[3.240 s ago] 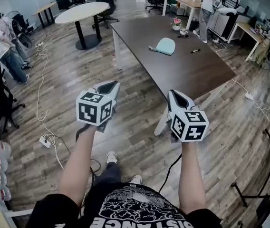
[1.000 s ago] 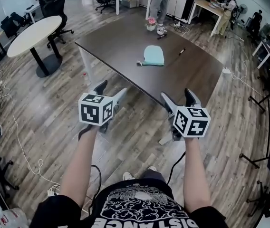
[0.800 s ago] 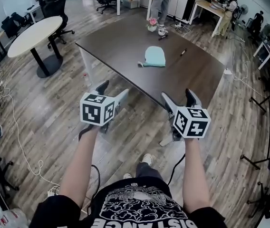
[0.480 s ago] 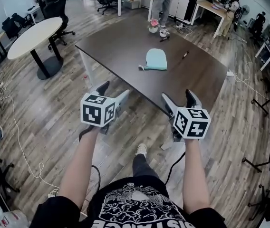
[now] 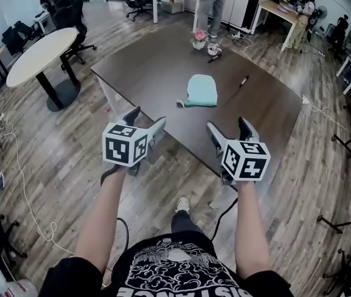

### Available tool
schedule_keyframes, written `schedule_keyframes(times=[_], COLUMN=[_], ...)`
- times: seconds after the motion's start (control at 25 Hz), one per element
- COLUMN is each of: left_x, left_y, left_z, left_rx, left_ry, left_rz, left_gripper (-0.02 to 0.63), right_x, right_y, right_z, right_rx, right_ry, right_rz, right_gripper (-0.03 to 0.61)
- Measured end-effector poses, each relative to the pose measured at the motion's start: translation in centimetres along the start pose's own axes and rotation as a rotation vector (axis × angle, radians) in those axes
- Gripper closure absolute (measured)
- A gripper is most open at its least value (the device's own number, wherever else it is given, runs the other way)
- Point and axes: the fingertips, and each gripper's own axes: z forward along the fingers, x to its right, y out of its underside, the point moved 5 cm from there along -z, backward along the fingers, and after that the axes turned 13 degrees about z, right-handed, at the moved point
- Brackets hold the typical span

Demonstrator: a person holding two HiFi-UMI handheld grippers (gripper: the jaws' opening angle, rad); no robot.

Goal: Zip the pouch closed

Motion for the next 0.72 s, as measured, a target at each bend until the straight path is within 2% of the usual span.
schedule_keyframes(times=[0.72], left_x=[-3.7], left_y=[-4.1], left_z=[14.4], left_rx=[-0.04], left_ry=[0.018], left_rz=[-0.023], left_gripper=[0.258], right_x=[9.1], right_y=[-5.4], right_z=[11.0], right_rx=[-0.031], right_ry=[0.042], right_rz=[0.028], right_gripper=[0.147])
